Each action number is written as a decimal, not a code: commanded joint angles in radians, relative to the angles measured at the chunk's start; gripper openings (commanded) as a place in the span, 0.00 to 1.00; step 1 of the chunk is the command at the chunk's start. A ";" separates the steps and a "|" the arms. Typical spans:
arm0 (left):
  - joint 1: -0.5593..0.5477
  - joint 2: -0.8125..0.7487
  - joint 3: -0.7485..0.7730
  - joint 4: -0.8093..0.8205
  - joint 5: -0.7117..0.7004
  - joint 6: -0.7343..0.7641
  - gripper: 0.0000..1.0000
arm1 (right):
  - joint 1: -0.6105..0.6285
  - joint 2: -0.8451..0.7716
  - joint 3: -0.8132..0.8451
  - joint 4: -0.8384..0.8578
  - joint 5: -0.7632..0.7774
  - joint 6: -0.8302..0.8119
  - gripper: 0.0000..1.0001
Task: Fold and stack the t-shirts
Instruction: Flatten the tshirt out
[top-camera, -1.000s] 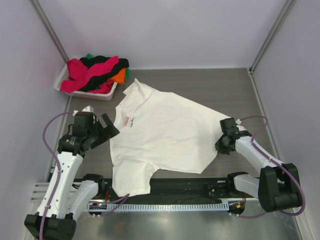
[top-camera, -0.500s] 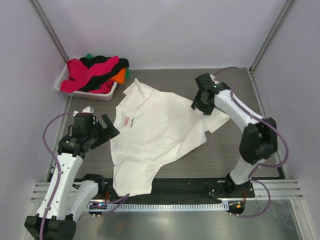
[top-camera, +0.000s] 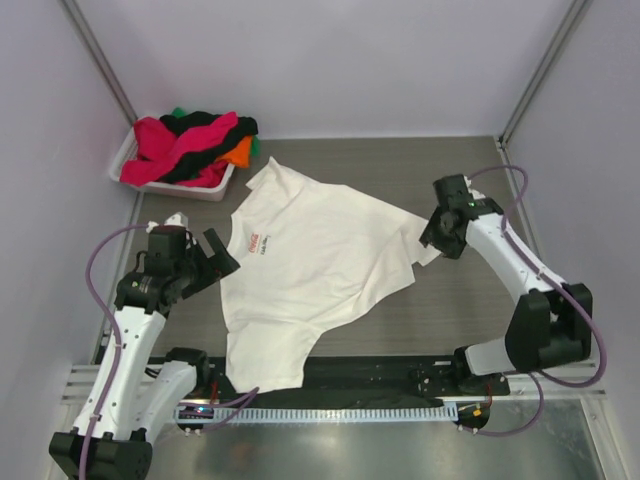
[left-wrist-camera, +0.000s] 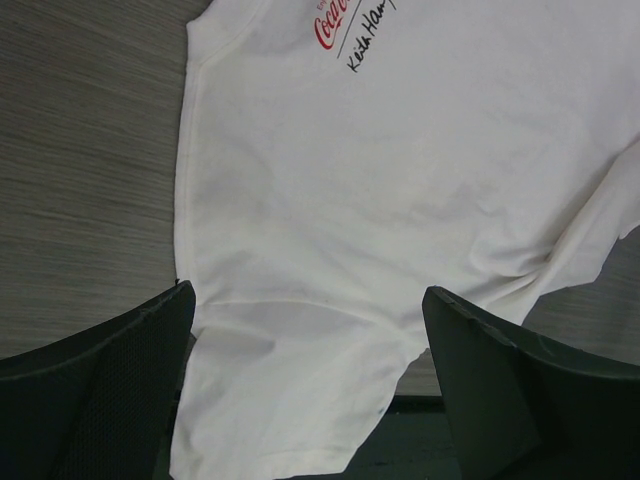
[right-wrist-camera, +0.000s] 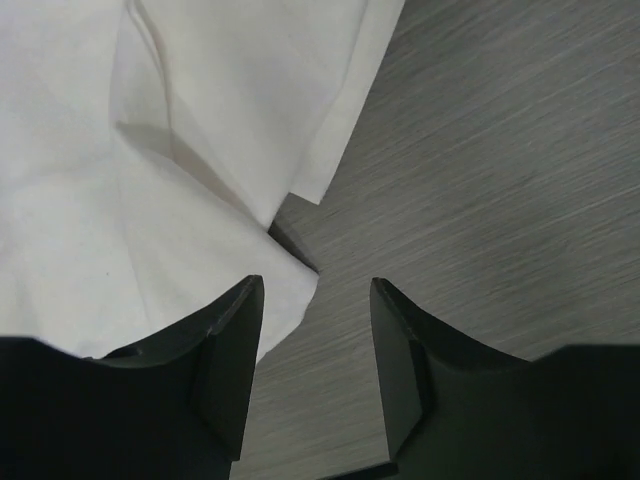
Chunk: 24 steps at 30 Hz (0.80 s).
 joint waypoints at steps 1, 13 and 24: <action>-0.002 -0.008 -0.003 0.034 0.027 0.013 0.96 | -0.020 -0.099 -0.148 0.151 -0.143 0.026 0.52; -0.002 -0.006 -0.001 0.029 0.024 0.013 0.96 | -0.025 -0.019 -0.443 0.513 -0.431 0.052 0.45; -0.003 -0.006 -0.001 0.028 0.019 0.012 0.95 | -0.029 0.015 -0.381 0.471 -0.287 -0.015 0.04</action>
